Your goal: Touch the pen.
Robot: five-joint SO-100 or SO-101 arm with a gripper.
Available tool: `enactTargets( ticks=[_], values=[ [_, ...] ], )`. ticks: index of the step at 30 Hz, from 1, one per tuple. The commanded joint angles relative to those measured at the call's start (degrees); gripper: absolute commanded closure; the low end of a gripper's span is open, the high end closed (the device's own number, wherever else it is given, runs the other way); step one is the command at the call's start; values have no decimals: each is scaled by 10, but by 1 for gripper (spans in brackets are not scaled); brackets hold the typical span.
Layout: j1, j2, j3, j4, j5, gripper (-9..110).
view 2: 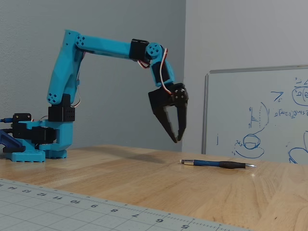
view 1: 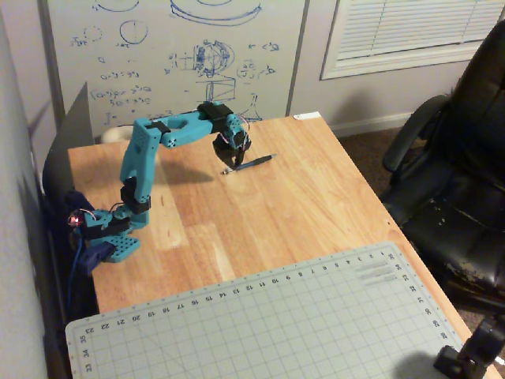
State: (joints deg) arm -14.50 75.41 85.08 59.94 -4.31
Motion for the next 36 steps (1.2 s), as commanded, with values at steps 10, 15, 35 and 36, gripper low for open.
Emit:
enactTargets(
  ticks=[10,15,35,36],
  values=[
    [-47,-88,-176,-7,4,101],
    [-54,-128,-219,-7,4,101],
    [-47,-175,-205,-6,4,101],
    [-47,-177,-205,-6,4,101]
  ],
)
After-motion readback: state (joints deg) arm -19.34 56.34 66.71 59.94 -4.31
